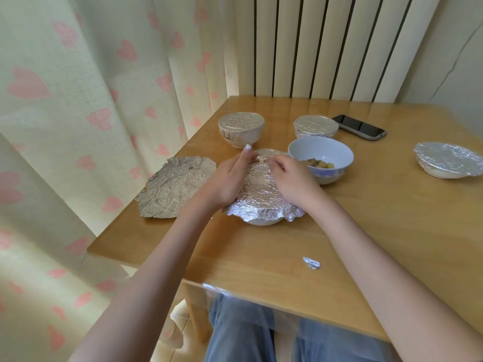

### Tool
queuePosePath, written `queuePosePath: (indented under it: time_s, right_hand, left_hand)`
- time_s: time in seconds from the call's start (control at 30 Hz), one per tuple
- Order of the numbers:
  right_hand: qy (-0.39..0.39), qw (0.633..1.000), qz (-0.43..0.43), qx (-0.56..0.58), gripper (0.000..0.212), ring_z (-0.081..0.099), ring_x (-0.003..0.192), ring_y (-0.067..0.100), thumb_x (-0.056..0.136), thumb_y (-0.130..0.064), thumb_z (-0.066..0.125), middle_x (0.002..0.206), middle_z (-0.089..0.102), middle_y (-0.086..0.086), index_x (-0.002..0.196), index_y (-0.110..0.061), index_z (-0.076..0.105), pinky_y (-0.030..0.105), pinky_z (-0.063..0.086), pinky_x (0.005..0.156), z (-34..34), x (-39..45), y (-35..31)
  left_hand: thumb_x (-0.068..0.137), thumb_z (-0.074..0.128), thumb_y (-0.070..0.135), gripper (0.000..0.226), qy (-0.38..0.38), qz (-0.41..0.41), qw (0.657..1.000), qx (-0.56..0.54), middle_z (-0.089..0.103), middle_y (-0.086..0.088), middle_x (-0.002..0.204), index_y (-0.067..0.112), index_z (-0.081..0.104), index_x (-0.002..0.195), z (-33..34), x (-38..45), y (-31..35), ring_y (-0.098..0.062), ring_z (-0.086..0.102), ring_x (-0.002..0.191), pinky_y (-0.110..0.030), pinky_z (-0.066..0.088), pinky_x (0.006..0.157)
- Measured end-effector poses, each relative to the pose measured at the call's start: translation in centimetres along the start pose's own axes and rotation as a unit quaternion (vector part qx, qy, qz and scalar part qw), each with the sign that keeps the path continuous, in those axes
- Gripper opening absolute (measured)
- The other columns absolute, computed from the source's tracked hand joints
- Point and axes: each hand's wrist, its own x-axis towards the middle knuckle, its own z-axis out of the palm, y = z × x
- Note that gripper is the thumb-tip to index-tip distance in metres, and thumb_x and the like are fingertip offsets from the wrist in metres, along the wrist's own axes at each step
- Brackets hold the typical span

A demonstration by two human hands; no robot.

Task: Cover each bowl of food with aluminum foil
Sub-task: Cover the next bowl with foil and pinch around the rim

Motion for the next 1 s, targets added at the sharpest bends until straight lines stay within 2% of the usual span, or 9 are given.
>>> queuePosePath:
  time_s: [0.17,0.3,0.43,0.53,0.63,0.77,0.87,0.93,1.0]
  right_hand:
    - [0.006,1.0,0.017,0.008,0.024,0.038,0.05,0.009,0.103,-0.019,0.033,0.06,0.04,-0.004,0.091,-0.014,0.053,0.025,0.027,0.046,0.2,0.4,0.3]
    - [0.004,1.0,0.018,-0.002,0.032,0.038,0.054,0.012,0.103,-0.02,0.031,0.062,0.04,0.0,0.095,-0.003,0.057,0.027,0.028,0.049,0.4,0.6,0.4]
    - [-0.044,0.999,0.004,0.023,0.035,0.033,0.046,0.01,0.103,-0.023,0.034,0.054,0.033,-0.002,0.075,-0.01,0.049,0.023,0.026,0.043,0.0,0.7,0.3]
    - [-0.105,0.994,0.018,0.034,0.04,0.031,0.036,0.003,0.104,-0.027,0.033,0.049,0.031,-0.005,0.114,0.002,0.058,0.023,0.025,0.04,-0.8,1.1,0.0]
    - [-0.06,0.998,-0.008,-0.019,0.039,0.063,0.071,0.01,0.103,-0.03,0.032,0.082,0.067,0.008,0.122,-0.007,0.059,0.029,0.047,0.066,-2.1,0.7,0.0]
    - [0.114,0.993,-0.019,0.022,0.034,0.058,0.107,0.014,0.102,-0.018,0.037,0.12,0.065,0.003,0.128,-0.008,0.057,0.017,0.036,0.081,-2.2,-1.7,0.1]
    - [0.087,0.994,0.017,0.065,0.032,0.061,0.075,0.017,0.101,-0.014,0.037,0.089,0.067,0.012,0.118,0.002,0.059,0.027,0.044,0.066,-0.7,-2.0,0.0]
    - [0.058,0.992,0.045,0.1,0.032,0.045,0.049,0.004,0.102,-0.015,0.035,0.061,0.049,-0.004,0.121,-0.004,0.059,0.02,0.032,0.048,0.1,-1.9,0.0]
    - [0.058,0.989,0.064,0.12,0.034,0.037,0.049,0.002,0.102,-0.016,0.034,0.058,0.038,-0.011,0.126,-0.008,0.057,0.02,0.026,0.048,0.7,-1.8,0.3]
  left_hand:
    - [0.104,0.017,0.049,0.061,0.02,-0.01,1.0,-0.01,0.057,0.0,0.137,0.015,0.058,0.134,0.3,0.4,-0.5,-0.013,0.048,0.128,-0.026,0.032,0.105]
    - [0.104,0.017,0.048,0.061,0.015,-0.008,1.0,0.013,0.055,-0.002,0.139,0.015,0.057,0.134,0.3,0.3,-0.5,-0.015,0.046,0.13,-0.024,0.03,0.1]
    - [0.105,0.015,0.043,0.046,0.049,0.006,0.998,0.032,0.057,0.0,0.103,0.018,0.054,0.101,0.7,-1.0,-0.1,-0.014,0.05,0.096,-0.027,0.033,0.08]
    - [0.104,0.011,0.046,0.046,0.055,-0.011,0.998,0.011,0.053,0.009,0.088,0.021,0.049,0.102,0.2,-1.6,0.0,-0.004,0.047,0.08,-0.025,0.028,0.074]
    - [0.101,0.004,0.054,0.069,0.054,-0.018,0.998,-0.005,0.06,0.005,0.129,0.019,0.049,0.138,-2.2,-1.2,-0.9,-0.008,0.052,0.12,-0.022,0.026,0.097]
    - [0.102,0.008,0.055,0.07,0.035,-0.002,0.994,-0.108,0.054,0.001,0.14,0.012,0.046,0.142,-3.7,0.2,-1.3,-0.003,0.046,0.13,-0.03,0.025,0.118]
    - [0.104,0.009,0.047,0.066,-0.042,-0.01,0.995,-0.094,0.058,0.001,0.135,0.011,0.052,0.137,-2.2,0.7,-0.7,0.001,0.052,0.121,-0.022,0.031,0.113]
    - [0.104,0.011,0.048,0.064,-0.057,-0.008,0.996,-0.062,0.061,0.005,0.131,0.015,0.059,0.133,-1.4,0.8,-0.9,-0.002,0.053,0.12,-0.02,0.034,0.108]
    - [0.104,0.013,0.051,0.062,-0.045,-0.007,0.998,-0.047,0.062,0.009,0.128,0.024,0.065,0.126,-1.0,0.6,-1.2,-0.004,0.054,0.118,-0.015,0.035,0.097]
